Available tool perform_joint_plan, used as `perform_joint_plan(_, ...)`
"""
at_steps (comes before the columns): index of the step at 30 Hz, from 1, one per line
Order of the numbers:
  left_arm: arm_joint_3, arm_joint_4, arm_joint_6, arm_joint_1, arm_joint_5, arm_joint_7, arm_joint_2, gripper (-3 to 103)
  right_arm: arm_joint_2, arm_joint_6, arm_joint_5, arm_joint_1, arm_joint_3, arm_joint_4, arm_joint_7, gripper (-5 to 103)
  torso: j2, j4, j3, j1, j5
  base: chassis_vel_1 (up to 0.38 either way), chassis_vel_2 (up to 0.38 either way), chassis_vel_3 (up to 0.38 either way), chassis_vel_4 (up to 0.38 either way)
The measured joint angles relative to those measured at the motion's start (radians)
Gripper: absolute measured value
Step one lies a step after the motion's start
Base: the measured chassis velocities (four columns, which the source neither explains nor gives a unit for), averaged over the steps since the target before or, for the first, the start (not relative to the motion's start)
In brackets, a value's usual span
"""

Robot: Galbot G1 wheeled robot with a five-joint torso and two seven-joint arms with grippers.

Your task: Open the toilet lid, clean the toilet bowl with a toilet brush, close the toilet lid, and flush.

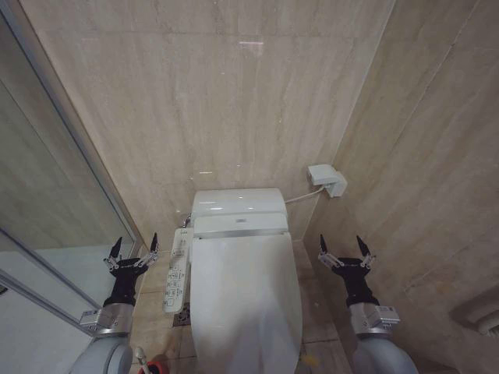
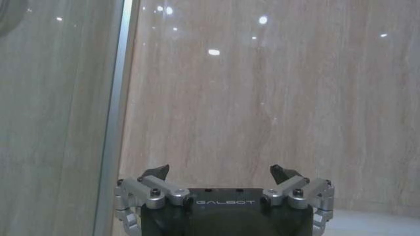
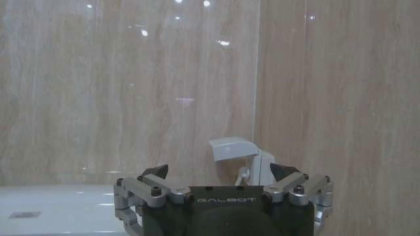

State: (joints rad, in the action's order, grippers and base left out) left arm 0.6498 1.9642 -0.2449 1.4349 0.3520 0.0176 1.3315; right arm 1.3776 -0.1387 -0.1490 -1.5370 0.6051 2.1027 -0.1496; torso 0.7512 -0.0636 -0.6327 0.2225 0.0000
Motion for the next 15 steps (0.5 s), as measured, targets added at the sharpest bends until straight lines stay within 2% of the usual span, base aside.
perform_joint_plan(15, 0.001, -0.011, 0.000, -0.016, 0.002, -0.002, -0.001, 100, 0.000, 0.000, 0.000, 0.000, 0.000, 0.000, 0.000, 100, 0.000, 0.0000, 0.000, 0.000, 0.0000, -0.012, 0.007, 0.014, -0.015)
